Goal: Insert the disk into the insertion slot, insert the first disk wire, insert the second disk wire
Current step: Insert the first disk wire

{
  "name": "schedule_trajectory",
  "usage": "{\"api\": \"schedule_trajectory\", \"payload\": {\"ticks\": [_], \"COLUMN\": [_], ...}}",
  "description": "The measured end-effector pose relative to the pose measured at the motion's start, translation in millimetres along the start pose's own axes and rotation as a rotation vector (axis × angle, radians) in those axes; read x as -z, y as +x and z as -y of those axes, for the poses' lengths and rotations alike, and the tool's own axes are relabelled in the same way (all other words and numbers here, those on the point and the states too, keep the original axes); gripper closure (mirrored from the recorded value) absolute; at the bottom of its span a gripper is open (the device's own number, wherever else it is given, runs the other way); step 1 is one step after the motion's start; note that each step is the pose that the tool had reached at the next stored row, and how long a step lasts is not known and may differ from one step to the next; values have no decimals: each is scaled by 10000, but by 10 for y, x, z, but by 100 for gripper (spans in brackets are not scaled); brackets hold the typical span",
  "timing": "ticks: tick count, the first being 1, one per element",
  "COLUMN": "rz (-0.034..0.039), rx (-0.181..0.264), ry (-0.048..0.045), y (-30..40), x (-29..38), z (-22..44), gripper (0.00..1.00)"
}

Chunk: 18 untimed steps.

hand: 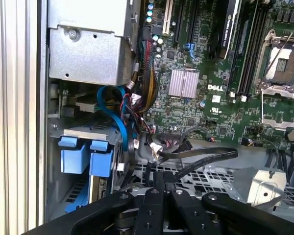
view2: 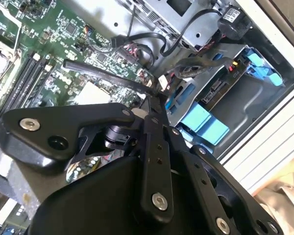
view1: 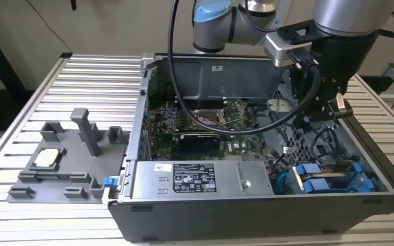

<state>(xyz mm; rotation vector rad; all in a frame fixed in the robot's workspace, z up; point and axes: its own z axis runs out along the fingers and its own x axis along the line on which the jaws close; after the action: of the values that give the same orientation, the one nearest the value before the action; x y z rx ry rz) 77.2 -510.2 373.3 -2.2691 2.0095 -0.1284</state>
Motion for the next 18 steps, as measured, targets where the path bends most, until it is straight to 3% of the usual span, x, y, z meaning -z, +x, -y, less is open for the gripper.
{"api": "schedule_trajectory", "payload": {"ticks": [3, 4, 5, 6, 9, 10, 11, 18], "rz": [-44, -103, -203, -361, -808, -925, -994, -1043], "rx": [6, 14, 29, 52, 113, 128, 136, 134], "ry": [-3, -2, 7, 7, 58, 99, 142, 367], "y": [-8, -18, -32, -46, -101, -118, -131, -158], "x": [19, 24, 25, 26, 26, 25, 23, -12], "z": [2, 0, -3, -6, -19, -25, -30, -63], "gripper": [89, 87, 82, 75, 69, 69, 63, 63]}}
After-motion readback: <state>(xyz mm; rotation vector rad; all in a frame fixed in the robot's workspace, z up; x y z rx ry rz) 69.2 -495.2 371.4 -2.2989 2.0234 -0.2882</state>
